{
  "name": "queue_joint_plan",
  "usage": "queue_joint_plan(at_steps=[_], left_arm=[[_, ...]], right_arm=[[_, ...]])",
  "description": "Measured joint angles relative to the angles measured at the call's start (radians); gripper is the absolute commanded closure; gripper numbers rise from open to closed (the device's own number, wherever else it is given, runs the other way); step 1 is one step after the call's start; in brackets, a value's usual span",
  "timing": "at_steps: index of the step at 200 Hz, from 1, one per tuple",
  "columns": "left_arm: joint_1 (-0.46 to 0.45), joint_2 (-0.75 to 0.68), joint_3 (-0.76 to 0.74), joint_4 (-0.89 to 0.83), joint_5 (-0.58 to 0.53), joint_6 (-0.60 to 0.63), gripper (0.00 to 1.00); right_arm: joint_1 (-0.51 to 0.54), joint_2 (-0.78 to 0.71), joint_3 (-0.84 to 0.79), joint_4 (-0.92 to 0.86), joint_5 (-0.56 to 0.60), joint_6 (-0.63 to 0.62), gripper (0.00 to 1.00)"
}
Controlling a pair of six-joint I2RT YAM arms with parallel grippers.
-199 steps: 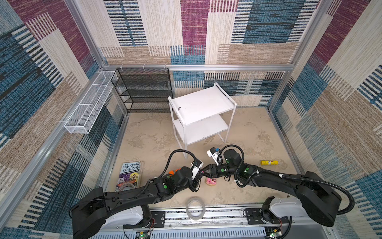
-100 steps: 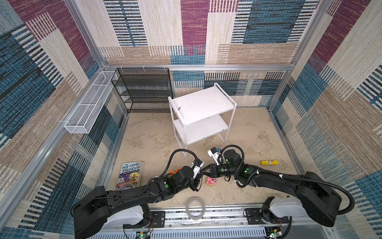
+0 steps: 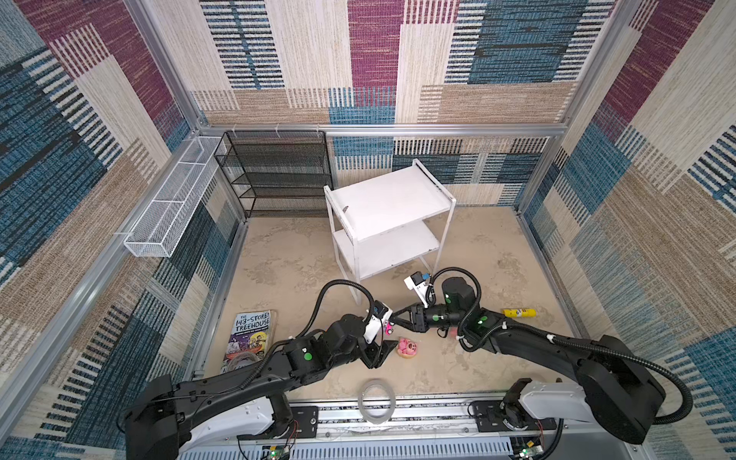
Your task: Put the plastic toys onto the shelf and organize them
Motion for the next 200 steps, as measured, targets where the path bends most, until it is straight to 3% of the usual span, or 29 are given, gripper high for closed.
queue_joint_plan(at_steps=[44,82,133,200], left_arm=[[0.046,-0.094,-0.05,-0.019,0.035,-0.022,0.27],[0.085,-0.074,-0.043,0.0,0.209,-0.037,0.29],[0.103,-0.046,0.005,0.019,0.364,-0.048,0.34],[0.144,-0.06,0.019,0.017,0.39,-0.048,0.42]], right_arm=[[-0.054,-0.035,-0.015,0.005,-0.113,-0.071,0.71],[-0.068,-0.069,-0.015,0.012,-0.242,-0.138,0.71],[-0.079,-0.08,0.011,-0.032,-0.357,-0.249,0.7],[-0.079,-0.04,-0.008,0.025,-0.445,-0.274,0.71]])
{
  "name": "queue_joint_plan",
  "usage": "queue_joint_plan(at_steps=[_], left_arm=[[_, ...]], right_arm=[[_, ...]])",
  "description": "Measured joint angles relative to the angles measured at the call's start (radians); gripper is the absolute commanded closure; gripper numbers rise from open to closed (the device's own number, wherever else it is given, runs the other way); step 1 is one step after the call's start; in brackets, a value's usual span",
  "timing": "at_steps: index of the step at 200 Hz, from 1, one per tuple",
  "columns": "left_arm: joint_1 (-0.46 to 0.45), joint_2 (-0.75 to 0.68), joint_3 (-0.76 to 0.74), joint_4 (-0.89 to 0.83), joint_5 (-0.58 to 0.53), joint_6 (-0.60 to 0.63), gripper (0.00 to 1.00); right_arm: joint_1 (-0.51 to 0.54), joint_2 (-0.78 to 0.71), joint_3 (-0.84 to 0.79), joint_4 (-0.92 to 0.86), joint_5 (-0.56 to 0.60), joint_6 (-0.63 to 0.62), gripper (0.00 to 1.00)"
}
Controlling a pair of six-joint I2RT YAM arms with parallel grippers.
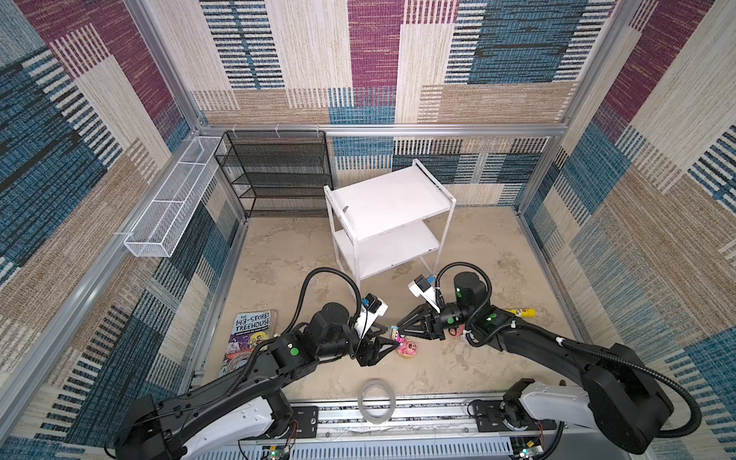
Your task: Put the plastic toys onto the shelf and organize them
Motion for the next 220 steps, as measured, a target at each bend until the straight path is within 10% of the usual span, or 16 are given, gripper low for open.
queue_joint_plan(at_steps=[75,154,220], left_arm=[[0.044,0.043,-0.003,0.018,0.088,-0.017,0.47],[0.078,0.079,-0.006,0.061,0.21,-0.056,0.76],[0.102,0.109,0.047,0.005,0.124,-0.06,0.79]], right_arm=[[0.024,0.033,-0.002,0.072,-0.057,0.0,0.71],[0.039,0.053,0.0,0.084,-0.047,-0.015,0.71],[0.042,-0.001,0.01,0.039,0.057,-0.064,0.28]])
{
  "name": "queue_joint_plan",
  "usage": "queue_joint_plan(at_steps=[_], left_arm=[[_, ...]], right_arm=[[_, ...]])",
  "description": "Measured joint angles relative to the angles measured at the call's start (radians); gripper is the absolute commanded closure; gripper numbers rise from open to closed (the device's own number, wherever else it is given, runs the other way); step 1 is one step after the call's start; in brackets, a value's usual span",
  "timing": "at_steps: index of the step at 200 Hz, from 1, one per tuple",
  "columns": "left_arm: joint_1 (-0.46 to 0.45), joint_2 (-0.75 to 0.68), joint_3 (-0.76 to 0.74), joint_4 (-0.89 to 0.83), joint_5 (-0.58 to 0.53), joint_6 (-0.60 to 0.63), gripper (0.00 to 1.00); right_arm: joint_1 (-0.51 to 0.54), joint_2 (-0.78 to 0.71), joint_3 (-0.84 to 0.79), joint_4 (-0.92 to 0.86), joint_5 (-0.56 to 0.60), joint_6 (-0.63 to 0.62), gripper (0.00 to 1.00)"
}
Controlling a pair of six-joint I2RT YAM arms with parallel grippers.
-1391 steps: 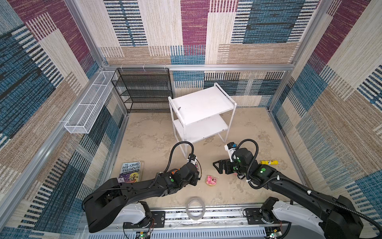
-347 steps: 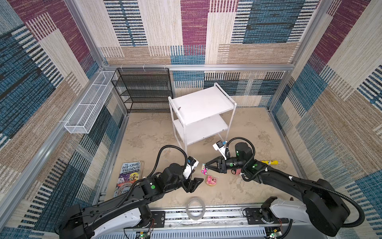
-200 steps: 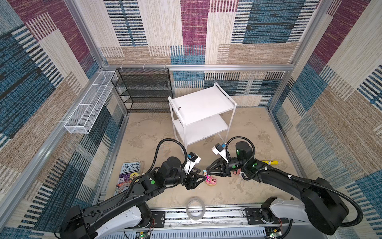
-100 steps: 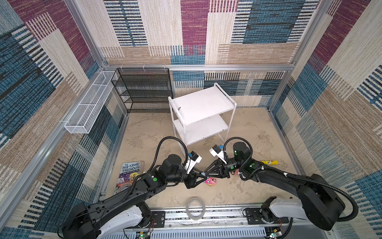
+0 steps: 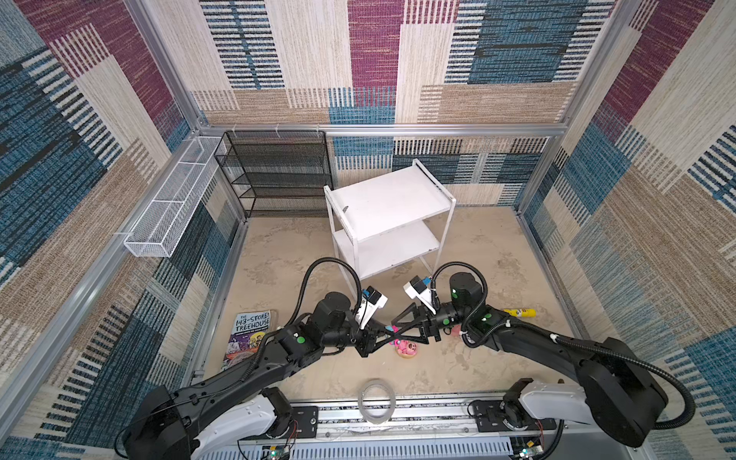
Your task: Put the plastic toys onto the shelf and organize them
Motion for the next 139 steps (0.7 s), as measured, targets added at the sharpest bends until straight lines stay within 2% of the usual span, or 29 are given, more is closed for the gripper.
queue_joint_plan(at_steps=[13,30,60,87,111,139], left_arm=[[0.007,0.011,0.028,-0.034,-0.045,-0.008,0.79],[0.017,0.042,0.094,-0.127,-0.098,-0.026,0.83],[0.023,0.163,0.33,-0.351,-0.208,-0.087,0.85],[0.029,0.267,0.491,-0.531,-0.235,-0.174,0.92],[0.029,0.297,0.528,-0.625,-0.237,-0.28,0.91],[0.029,0.283,0.518,-0.682,-0.24,-0.388,0.9]], right_arm=[[0.0,-0.053,-0.01,-0.02,0.051,-0.015,0.2],[0.01,-0.133,-0.043,-0.026,0.156,-0.045,0.17],[0.135,-0.303,-0.178,-0.006,0.462,-0.121,0.14],[0.273,-0.384,-0.264,0.042,0.752,-0.195,0.14],[0.394,-0.413,-0.295,0.093,1.001,-0.264,0.14],[0.463,-0.37,-0.291,0.14,1.235,-0.332,0.15]])
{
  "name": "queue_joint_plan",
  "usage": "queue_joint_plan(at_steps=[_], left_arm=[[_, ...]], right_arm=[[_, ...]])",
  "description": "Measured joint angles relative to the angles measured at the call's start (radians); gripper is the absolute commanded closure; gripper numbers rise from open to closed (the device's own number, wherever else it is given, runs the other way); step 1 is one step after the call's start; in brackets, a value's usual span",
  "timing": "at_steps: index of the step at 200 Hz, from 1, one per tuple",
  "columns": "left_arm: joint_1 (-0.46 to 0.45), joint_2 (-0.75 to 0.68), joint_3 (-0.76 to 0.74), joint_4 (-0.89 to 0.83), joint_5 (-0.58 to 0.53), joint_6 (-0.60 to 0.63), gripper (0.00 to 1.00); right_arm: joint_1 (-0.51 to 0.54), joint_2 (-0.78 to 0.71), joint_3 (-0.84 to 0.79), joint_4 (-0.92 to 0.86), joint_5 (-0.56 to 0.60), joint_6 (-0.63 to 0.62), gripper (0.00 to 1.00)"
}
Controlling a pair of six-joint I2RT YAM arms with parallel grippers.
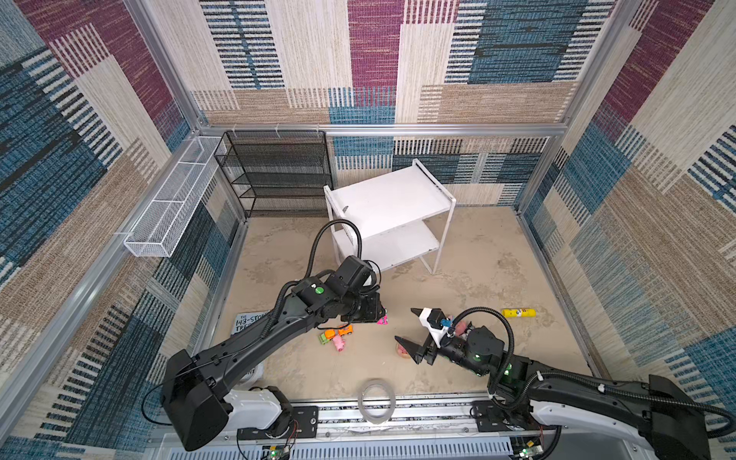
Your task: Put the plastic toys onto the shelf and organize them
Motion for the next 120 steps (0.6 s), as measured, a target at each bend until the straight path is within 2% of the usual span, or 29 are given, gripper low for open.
queue_joint_plan(at_steps=[20,47,88,120], left_arm=[[-0.002,-0.039,-0.043,0.005,-0.015,-0.084,0.9],[0.008,-0.123,-0.14,0.034,-0.041,-0.217,0.89],[0.101,-0.229,-0.256,0.068,-0.051,-0.388,0.89],[0.145,-0.267,-0.288,0.087,-0.04,-0.468,0.89]], right_arm=[[0.04,0.059,0.008,0.021,0.116,-0.037,0.15],[0.093,0.117,0.017,0.06,0.208,-0.069,0.16],[0.156,0.216,0.043,0.121,0.245,-0.102,0.16],[0.188,0.341,0.095,0.166,0.248,-0.132,0.17]])
